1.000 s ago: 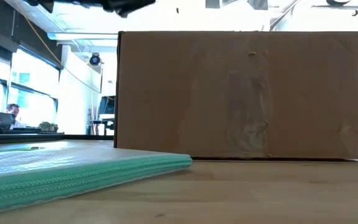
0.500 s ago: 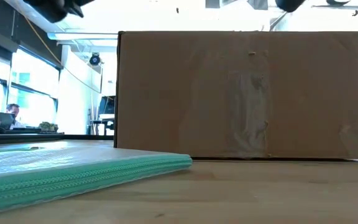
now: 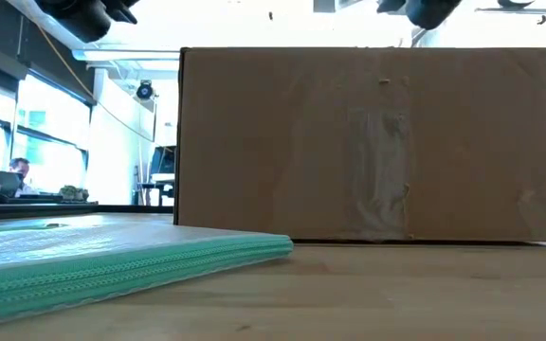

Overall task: Unpack boxes
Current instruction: Open the cardboard box using the black cutter

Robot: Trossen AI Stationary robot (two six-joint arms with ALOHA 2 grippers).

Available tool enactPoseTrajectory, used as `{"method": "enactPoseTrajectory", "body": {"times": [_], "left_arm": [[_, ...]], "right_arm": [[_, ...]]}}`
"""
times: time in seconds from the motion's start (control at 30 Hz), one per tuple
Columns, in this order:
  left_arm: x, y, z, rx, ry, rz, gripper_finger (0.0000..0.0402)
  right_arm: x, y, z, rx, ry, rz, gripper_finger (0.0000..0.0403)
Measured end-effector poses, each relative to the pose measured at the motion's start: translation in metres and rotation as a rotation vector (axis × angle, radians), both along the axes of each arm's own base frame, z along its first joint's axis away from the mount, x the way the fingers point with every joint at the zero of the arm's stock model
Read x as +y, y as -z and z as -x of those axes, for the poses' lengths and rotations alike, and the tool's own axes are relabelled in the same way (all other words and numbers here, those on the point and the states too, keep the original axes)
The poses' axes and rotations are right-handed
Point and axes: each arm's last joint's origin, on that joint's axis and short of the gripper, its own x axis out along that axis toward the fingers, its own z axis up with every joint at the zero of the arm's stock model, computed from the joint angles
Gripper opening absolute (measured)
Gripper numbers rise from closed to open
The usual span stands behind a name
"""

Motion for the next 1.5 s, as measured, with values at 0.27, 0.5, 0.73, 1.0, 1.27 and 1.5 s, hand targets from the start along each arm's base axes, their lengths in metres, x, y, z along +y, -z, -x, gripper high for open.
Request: {"method": "enactPoseTrajectory", "body": {"times": [0.27,0.5,0.73,1.0,1.27,1.5], "left_arm": [[0.0,-0.001,0.001,-0.003,0.061,0.056,0.0051],[0.002,-0.011,0.01,0.104,0.038,0.159,0.0033],[0.01,-0.039,0.048,0.451,-0.191,0.241,0.0033],[0.043,-0.075,0.08,0.996,-0.43,0.537,0.0033],[0.114,-0.002,0.078,1.622,-0.236,0.851,0.0033],[0.152,0.094,0.08,1.968,-0.16,0.931,0.0047]], "right_arm": [[-0.001,0.003,-0.002,0.045,0.024,-0.048,0.0084],[-0.003,0.013,-0.005,0.258,0.06,-0.023,0.0144],[-0.013,0.015,0.023,0.7,0.293,-0.046,0.0178],[-0.015,0.014,0.057,0.935,0.333,-0.07,0.0184],[-0.016,0.012,0.055,0.901,0.342,-0.062,0.0185],[-0.016,0.017,0.054,0.94,0.337,-0.098,0.0185]]}}
